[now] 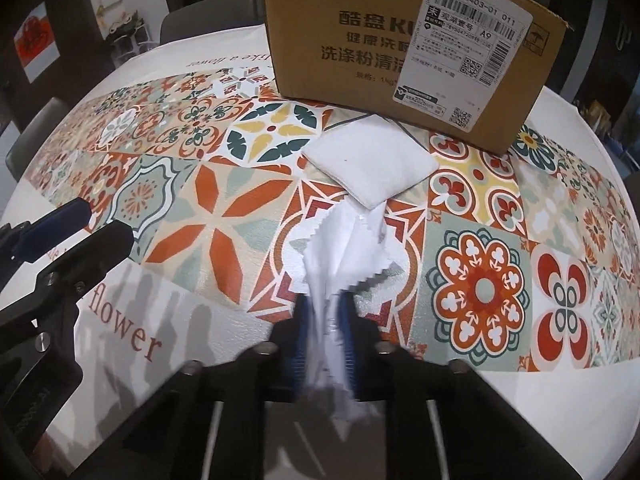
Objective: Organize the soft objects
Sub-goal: 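Grasp the white zigzag-edged cloth with the right tool while the left tool grasps the white square cloth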
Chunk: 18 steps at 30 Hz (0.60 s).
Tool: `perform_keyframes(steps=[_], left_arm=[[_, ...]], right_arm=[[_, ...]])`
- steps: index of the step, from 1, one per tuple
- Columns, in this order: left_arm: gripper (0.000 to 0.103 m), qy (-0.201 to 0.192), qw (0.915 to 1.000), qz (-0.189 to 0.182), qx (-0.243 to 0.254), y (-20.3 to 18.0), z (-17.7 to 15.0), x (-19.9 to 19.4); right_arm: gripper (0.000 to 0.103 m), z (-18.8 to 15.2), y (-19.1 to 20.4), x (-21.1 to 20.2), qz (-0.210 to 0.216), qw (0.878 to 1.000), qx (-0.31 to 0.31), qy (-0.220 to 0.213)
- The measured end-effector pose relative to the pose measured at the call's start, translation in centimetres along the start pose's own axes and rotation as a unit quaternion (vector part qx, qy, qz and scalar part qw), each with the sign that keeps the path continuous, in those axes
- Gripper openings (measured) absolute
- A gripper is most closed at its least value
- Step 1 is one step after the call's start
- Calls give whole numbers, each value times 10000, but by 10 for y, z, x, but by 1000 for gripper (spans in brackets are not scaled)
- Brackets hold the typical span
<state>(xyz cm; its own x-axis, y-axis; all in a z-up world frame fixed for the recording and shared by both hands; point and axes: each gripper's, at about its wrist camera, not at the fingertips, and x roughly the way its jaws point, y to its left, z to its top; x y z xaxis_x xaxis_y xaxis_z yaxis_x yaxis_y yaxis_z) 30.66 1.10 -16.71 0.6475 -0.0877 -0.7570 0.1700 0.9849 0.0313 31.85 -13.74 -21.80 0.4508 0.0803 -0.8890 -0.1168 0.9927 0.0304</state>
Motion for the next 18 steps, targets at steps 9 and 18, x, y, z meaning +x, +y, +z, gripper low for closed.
perform_keyframes(steps=[9,18], left_arm=[[45,-126,9997,-188,66,-17,13,-1],[46,-206,9987,-425,192,-41,27,4]], right_arm=[[8,4,-19,-26,282,9988,288,-272],[8,11,-46,-62,232,9953,641,-695]])
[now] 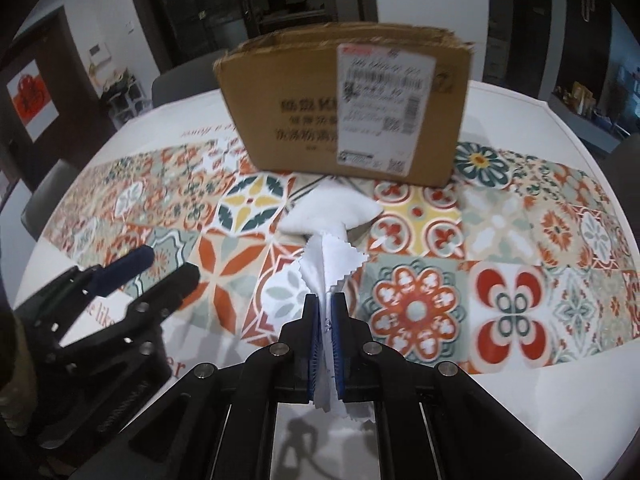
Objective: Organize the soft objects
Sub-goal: 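Grasp the white zigzag-edged cloth with the right tool while the left tool grasps the white square cloth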
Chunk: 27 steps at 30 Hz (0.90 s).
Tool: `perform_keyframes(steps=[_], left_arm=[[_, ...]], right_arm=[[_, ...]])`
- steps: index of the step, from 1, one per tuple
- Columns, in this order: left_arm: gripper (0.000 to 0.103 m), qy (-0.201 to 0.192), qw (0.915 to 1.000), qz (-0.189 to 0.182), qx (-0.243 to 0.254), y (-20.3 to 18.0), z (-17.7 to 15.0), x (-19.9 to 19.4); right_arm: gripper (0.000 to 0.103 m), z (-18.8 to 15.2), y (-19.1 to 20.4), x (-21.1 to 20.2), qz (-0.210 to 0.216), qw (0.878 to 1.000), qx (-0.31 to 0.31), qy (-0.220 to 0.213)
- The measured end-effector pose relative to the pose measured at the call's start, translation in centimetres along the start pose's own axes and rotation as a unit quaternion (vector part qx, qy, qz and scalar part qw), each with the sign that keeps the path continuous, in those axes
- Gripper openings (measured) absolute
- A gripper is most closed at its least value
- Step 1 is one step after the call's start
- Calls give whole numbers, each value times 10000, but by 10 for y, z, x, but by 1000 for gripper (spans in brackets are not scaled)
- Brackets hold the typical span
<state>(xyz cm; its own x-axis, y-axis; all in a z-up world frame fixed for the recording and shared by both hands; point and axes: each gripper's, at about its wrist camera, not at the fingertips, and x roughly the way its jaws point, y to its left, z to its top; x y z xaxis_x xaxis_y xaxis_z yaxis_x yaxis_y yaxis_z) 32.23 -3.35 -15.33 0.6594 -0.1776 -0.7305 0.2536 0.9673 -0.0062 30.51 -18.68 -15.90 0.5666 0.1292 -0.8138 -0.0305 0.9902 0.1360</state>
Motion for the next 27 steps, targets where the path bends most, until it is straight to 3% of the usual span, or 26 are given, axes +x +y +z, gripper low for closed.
perform_keyframes(steps=[11,17,27], left_arm=[[50,-135,9992,-284,256,-31,23,17],[53,-138,9987,-344,355,-42,34,37],[62,205,9989,-364,230,-48,42,85]], right_arm=[[8,7,-24,-25,-172,9992,139,-326],[8,14,-47,-17,-264,9985,352,-329],[8,29,-70,12,-322,9980,505,-223]])
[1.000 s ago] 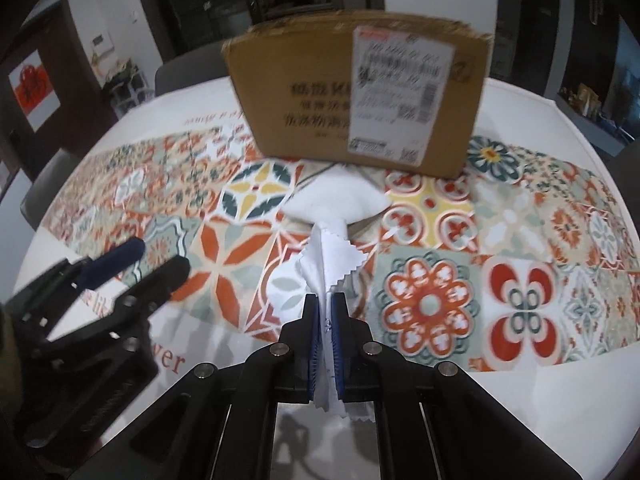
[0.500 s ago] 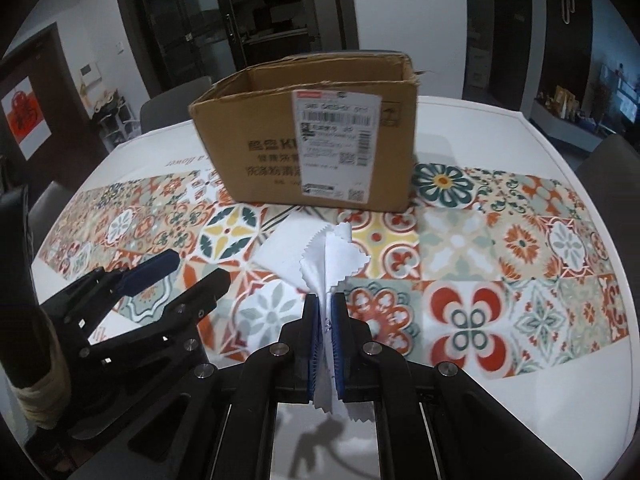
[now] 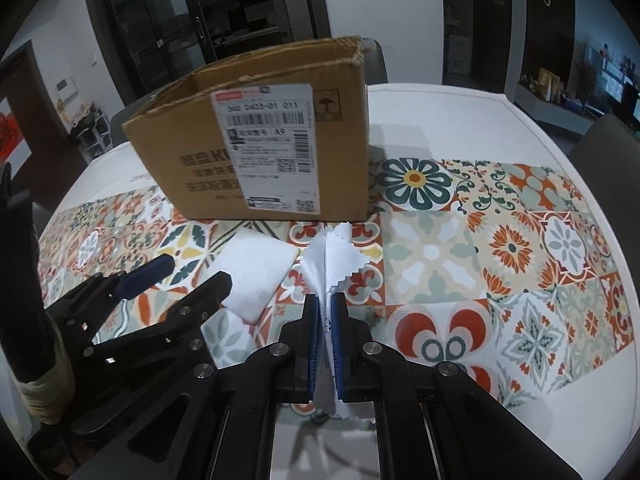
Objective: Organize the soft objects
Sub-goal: 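Grasp the white zigzag-edged cloth with the right tool while the left tool grasps the white square cloth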
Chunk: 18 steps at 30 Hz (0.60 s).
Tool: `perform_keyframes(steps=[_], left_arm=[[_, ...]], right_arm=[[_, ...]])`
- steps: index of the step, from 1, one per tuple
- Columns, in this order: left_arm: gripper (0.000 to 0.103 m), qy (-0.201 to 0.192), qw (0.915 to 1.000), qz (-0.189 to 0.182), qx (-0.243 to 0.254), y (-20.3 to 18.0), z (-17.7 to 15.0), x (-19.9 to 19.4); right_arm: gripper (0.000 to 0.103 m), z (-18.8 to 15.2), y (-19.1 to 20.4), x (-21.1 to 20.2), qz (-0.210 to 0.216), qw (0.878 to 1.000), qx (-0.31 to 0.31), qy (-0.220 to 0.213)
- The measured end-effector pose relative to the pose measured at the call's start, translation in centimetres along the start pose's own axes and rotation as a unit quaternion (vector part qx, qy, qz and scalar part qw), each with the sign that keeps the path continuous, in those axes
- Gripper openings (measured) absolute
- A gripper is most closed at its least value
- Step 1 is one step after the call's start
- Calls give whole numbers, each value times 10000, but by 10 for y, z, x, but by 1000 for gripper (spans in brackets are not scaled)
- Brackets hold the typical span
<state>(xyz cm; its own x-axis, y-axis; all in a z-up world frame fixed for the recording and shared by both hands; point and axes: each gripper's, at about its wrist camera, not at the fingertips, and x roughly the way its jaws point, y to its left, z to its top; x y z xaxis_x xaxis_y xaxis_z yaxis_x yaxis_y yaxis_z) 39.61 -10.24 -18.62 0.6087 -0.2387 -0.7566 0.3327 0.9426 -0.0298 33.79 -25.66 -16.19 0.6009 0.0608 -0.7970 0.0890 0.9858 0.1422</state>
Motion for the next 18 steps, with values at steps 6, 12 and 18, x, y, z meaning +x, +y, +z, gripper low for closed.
perform_keyframes(steps=[6,12,18], left_arm=[[64,113,9999,26,-59,-3,3,21],[64,219,9997,77,-76,-6,2,36],[60,296,9994,129,-96,-8,-3,46]], right_arm=[[8,4,-6,16,-20,10000,21,74],[8,6,-9,27,-18,9999,47,138],[8,7,-11,31,-17,9999,60,127]])
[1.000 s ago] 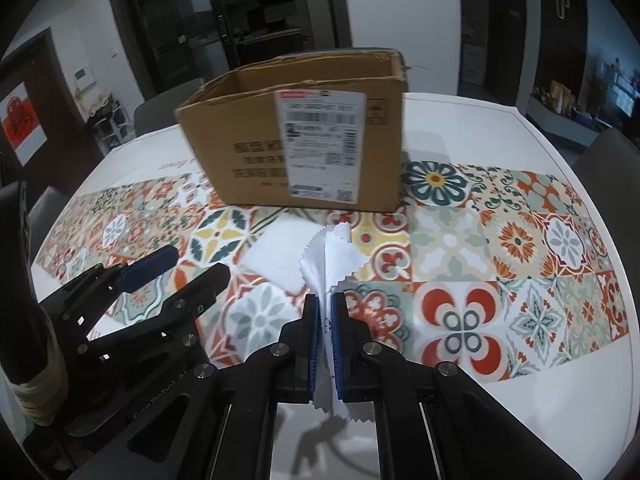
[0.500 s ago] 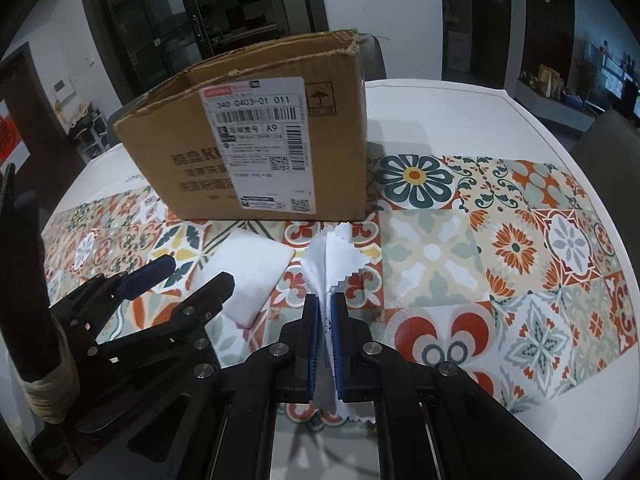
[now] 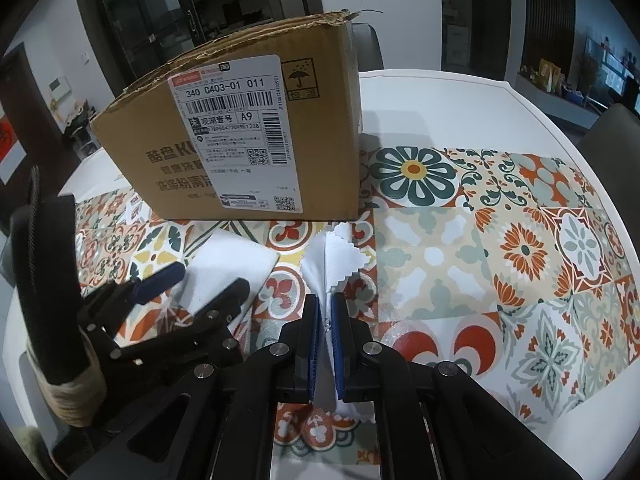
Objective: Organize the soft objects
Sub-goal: 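Grasp the white zigzag-edged cloth with the right tool while the left tool grasps the white square cloth, then lift both white cloths and carry them over the cardboard box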
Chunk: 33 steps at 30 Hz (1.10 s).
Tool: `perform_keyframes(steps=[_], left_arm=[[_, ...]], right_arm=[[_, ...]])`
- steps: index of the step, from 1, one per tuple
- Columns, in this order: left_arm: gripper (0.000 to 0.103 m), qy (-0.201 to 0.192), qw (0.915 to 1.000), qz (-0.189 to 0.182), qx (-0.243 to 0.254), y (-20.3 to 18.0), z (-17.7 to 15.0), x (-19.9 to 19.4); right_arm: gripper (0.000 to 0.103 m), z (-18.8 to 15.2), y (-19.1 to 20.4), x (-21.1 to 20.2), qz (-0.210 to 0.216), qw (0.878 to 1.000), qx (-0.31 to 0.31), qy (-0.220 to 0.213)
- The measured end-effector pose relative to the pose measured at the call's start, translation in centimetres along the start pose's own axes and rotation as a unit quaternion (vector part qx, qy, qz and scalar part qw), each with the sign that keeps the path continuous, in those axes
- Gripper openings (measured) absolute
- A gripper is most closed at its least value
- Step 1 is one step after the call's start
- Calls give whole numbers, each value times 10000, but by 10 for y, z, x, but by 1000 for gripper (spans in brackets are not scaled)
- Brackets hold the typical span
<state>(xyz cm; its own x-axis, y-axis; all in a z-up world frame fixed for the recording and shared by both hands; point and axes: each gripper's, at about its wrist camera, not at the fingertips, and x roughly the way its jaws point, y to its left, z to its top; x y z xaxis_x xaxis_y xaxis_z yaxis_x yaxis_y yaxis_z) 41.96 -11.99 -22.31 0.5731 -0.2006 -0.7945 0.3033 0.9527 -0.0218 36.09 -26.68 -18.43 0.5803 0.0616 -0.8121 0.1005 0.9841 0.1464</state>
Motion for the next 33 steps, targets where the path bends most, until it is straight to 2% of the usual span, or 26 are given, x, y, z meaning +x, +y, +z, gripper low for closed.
perform_keyframes(steps=[2,4,5,10,21,33], left_arm=[[58,-58,9999,66,95,-1,-1,0],[48,-88,9999,48,90,0,-1,-1],[38,-105,9999,56,85,1,-1,-2],[9,-90,9999,22,115,0,0,-3],[8,-286,9994,-90,-148,14,1,-46],[8,-682,9973,-79,-268,19,1,-111]], right_arm=[[8,0,0,2,-5,10000,-12,14],[8,0,0,3,-8,10000,-32,16],[8,0,-1,4,0,10000,-30,21],[8,-1,1,4,49,10000,-9,49],[8,0,7,-12,146,9999,-44,-70],[8,3,15,-55,255,9988,22,-424]])
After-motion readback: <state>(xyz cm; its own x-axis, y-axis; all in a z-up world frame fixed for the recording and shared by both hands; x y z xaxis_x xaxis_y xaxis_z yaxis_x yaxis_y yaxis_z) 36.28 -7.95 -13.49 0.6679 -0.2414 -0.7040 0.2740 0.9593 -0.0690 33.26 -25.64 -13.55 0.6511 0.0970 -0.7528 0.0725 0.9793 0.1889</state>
